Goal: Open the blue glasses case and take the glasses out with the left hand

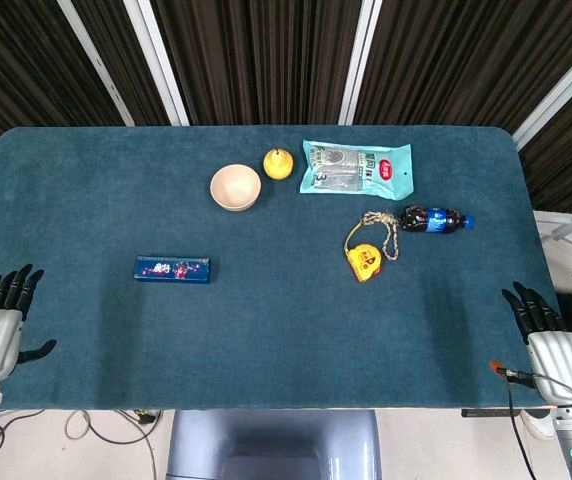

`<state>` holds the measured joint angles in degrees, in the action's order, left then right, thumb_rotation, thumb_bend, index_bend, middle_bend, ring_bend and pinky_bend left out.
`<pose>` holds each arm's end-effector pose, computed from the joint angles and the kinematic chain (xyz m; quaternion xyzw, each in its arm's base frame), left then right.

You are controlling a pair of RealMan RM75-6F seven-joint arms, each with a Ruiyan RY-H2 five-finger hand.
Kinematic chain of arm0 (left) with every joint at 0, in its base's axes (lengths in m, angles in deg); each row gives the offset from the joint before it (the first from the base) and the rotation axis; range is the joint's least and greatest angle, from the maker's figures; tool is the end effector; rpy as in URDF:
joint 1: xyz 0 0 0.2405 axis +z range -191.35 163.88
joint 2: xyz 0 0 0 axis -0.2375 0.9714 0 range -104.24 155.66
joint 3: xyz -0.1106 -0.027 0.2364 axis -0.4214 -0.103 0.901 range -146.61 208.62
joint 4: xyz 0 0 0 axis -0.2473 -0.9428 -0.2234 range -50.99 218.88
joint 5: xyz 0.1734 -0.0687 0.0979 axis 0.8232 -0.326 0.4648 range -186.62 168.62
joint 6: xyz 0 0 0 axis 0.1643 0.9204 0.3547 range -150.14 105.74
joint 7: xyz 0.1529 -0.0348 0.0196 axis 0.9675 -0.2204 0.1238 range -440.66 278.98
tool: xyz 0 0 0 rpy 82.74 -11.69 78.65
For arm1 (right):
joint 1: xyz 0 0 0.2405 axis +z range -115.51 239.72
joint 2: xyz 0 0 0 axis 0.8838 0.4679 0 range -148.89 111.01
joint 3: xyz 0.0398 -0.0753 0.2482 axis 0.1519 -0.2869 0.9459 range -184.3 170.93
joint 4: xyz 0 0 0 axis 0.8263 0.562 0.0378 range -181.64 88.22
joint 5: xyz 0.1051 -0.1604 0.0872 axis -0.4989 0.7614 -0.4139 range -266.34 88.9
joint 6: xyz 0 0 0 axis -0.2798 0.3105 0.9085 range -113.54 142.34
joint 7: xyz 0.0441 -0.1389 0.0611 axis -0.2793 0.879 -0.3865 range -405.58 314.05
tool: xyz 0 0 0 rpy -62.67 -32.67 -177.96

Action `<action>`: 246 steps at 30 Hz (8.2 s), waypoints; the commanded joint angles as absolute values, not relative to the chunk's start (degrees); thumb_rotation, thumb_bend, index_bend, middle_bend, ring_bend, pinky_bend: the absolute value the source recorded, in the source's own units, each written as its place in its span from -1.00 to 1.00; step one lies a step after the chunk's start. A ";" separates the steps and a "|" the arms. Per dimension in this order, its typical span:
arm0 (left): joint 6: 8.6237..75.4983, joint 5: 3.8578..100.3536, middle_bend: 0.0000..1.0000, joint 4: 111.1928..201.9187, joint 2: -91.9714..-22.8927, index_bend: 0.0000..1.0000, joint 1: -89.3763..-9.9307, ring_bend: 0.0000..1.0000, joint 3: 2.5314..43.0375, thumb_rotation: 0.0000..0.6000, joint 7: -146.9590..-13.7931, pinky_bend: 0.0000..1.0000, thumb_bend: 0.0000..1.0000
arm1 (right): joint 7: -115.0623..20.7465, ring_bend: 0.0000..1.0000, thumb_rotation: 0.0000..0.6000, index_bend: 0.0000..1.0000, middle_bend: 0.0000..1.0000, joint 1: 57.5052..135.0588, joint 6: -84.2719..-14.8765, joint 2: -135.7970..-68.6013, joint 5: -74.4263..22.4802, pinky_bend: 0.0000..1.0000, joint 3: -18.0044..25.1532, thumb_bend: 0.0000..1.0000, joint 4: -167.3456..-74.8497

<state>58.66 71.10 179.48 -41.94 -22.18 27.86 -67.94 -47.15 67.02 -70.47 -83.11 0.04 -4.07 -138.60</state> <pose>-0.3051 0.2136 0.1304 -0.6173 -0.3815 -0.3368 0.6000 -0.3117 -0.1949 0.1574 0.6071 -0.3841 0.4007 0.5687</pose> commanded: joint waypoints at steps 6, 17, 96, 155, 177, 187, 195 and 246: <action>58.61 71.03 -1.00 179.45 -41.87 -1.00 -22.17 -1.00 27.88 1.00 -67.87 -1.00 -0.83 | -47.19 -1.00 1.00 -1.00 -1.00 67.05 -70.53 -83.19 0.11 -0.61 -4.05 -0.73 -138.46; 58.44 70.91 -1.00 179.50 -41.82 -1.00 -22.18 -1.00 27.95 1.00 -67.66 -1.00 -0.83 | -46.89 -1.00 1.00 -1.00 -1.00 67.12 -70.44 -83.38 0.05 -0.61 -4.05 -0.73 -138.31; 28.73 41.92 -0.49 158.94 -61.77 -0.95 -52.41 -1.00 21.03 1.00 -52.85 -0.89 -0.23 | -47.46 -1.00 1.00 -1.00 -1.00 67.60 -67.57 -82.48 -3.68 -0.61 -3.43 -0.70 -139.86; 30.92 40.89 -0.75 147.01 -67.32 -0.89 -57.57 -1.00 16.02 1.00 -59.29 -0.82 -0.20 | -47.26 -1.00 1.00 -1.00 -1.00 67.24 -67.65 -82.20 -4.77 -0.61 -3.14 -0.69 -140.39; 26.77 37.12 0.63 167.42 -53.77 -0.76 -54.27 0.41 25.76 1.00 -49.20 0.67 -0.33 | -47.06 -1.00 1.00 -1.00 -1.00 67.25 -67.64 -82.27 -4.67 -0.61 -3.12 -0.69 -140.36; 25.70 33.19 0.65 167.84 -54.05 -0.71 -55.32 0.43 27.45 1.00 -47.04 0.69 -0.33 | -47.10 -1.00 1.00 -1.00 -1.00 67.27 -67.57 -82.25 -4.71 -0.61 -3.10 -0.69 -140.38; 26.17 32.05 0.68 169.89 -52.46 -0.57 -55.21 0.45 28.89 1.00 -46.50 0.71 -0.33 | -47.10 -1.00 1.00 -1.00 -1.00 67.24 -67.60 -82.23 -4.64 -0.61 -3.13 -0.69 -140.39; 16.81 42.33 0.74 170.00 -52.77 -0.79 -64.12 0.52 24.31 1.00 -55.67 0.80 -0.33 | -47.13 -1.00 1.00 -1.00 -1.00 67.37 -67.44 -82.32 -4.59 -0.61 -3.08 -0.69 -140.25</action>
